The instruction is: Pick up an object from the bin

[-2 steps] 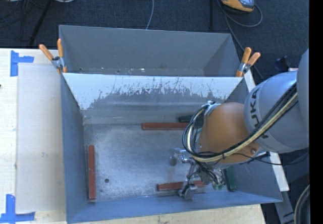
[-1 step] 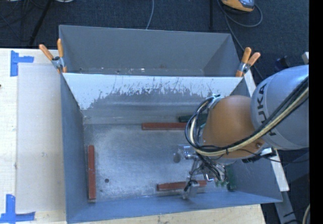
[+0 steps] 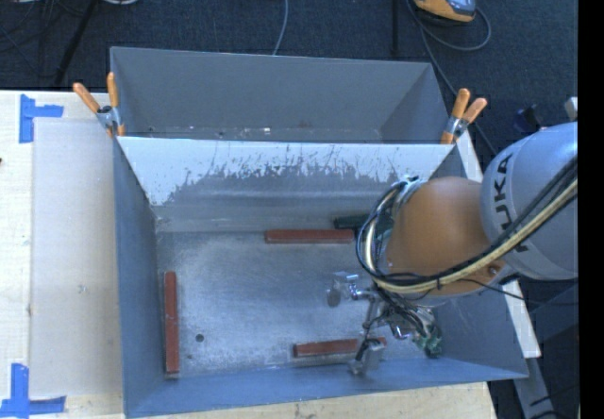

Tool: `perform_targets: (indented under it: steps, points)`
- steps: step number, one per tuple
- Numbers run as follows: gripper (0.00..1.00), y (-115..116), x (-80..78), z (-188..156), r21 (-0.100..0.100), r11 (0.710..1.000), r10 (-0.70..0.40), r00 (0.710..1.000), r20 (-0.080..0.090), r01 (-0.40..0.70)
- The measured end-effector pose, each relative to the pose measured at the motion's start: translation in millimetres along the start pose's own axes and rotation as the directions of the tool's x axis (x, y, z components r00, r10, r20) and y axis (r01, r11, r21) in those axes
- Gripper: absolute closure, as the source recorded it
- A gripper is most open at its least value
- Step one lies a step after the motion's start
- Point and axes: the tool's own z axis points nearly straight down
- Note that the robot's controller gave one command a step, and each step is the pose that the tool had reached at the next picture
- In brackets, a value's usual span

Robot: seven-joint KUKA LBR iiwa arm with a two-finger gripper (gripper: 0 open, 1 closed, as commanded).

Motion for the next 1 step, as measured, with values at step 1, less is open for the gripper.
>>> perform_targets:
  steps: [1]
  points:
    - [0.0, 19.0, -6.4, 36.7, 0.001, 0.992, 0.126, 0.992, 0.011, -0.126]
